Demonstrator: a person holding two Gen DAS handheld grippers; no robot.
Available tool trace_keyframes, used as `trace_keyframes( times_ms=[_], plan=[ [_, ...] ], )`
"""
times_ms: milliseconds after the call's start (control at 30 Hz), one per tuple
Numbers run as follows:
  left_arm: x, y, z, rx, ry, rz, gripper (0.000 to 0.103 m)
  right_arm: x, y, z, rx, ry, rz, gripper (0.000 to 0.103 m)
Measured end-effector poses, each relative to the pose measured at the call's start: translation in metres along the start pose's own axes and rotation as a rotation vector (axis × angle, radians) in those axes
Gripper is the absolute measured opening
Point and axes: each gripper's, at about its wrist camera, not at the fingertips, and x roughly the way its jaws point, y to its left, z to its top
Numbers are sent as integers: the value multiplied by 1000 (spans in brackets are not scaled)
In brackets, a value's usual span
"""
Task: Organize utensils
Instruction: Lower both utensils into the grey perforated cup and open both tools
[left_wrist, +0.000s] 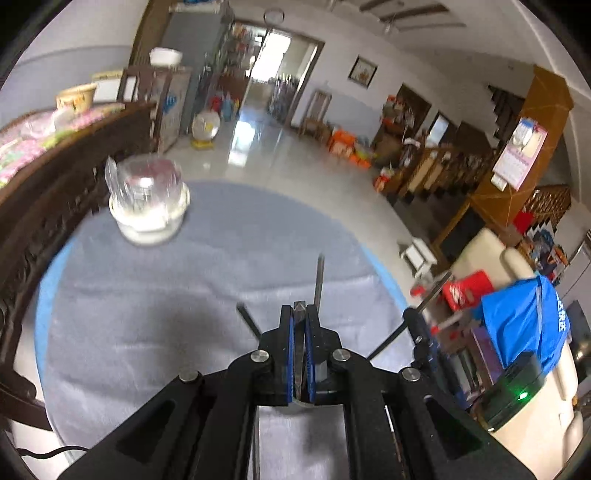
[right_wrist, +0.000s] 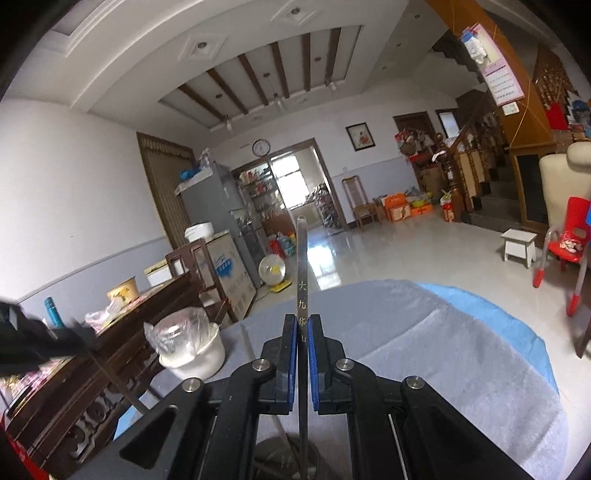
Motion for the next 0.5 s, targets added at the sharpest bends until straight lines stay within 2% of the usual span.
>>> trace_keyframes(
  times_ms=[133,233,300,333,367,400,433,500],
  plan=[
    [7,1,-12,23,45,-2,6,0,-6,-11,17,50,15,9],
    [1,0,-17,41,47,-8,6,-1,-11,-18,45,99,37,10],
    [-3,0,-22,55,40,3,11,-4,-13,-22,58,116,50,10],
    [-5,0,-24,64,38,7,22,-5,-13,-22,63,121,55,10],
    [-8,2,-27,69,33,12,41,-8,-14,-24,69,130,60,10],
    [-11,4,-29,69,26,16,49,-11,-14,-25,74,138,66,10],
    [-15,7,-31,67,11,24,57,-14,-15,-26,80,140,74,10],
    [-22,15,-36,73,-15,56,57,-23,-18,-28,87,136,86,10]
  ],
)
